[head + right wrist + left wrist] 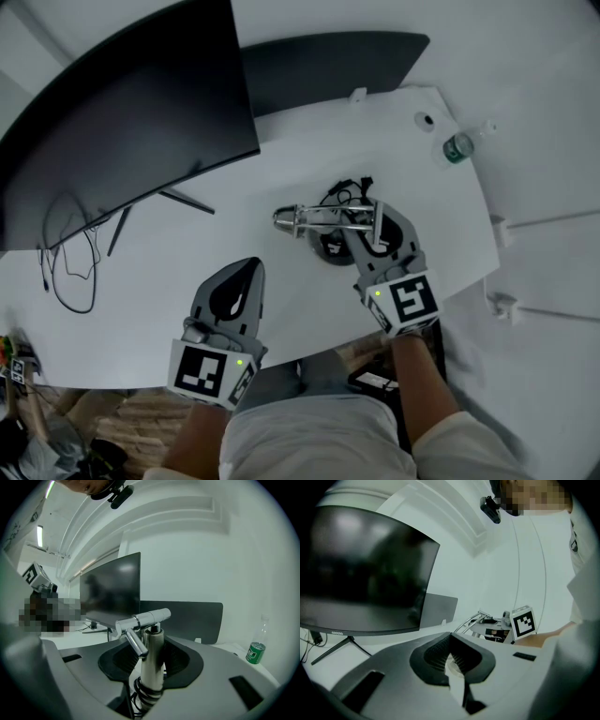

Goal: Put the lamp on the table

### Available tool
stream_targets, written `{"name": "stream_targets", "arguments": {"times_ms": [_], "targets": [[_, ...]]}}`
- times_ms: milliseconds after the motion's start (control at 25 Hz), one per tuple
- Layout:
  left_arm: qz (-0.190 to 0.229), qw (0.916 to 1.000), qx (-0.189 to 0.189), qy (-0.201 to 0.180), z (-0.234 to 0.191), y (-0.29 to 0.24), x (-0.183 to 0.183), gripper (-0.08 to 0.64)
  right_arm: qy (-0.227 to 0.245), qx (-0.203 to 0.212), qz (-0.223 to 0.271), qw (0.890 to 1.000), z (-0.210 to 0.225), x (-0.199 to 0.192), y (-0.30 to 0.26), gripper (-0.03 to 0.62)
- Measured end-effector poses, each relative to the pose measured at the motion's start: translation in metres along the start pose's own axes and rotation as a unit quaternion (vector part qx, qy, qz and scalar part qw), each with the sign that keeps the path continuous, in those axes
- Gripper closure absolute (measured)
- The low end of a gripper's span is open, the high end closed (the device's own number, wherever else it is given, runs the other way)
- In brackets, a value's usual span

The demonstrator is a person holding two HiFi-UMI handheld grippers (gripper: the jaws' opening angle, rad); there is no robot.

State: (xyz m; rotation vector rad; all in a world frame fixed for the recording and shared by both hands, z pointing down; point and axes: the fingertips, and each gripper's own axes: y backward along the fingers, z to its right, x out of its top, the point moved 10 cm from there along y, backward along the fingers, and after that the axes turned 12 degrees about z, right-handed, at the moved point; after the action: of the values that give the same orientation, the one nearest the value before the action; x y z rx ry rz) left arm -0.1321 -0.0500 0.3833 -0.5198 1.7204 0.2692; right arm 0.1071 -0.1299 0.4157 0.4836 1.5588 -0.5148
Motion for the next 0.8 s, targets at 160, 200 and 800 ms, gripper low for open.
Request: {"name": "stream_targets", "arguments": {"times_ms": [160, 200, 800], "targets": [[0.000, 1.0000, -0.001, -0.002, 0.004, 0.004, 0.002, 0.558, 0.000, -0.002, -0.002, 1.000, 0.000, 0.001, 0.005, 0.456], [0.000, 1.0000, -0.002, -0.003, 0.006, 0.005, 0.002, 0.558, 0.000, -0.002, -0.003, 1.000, 0.000, 0.002, 0.006, 0.454], [0.012, 0.9995, -0.026, -0.016, 0.026, 0.015, 0.014, 0.558, -0.001, -0.032, -0.009, 0.999, -0.009, 0.007, 0.053, 0.453]]}}
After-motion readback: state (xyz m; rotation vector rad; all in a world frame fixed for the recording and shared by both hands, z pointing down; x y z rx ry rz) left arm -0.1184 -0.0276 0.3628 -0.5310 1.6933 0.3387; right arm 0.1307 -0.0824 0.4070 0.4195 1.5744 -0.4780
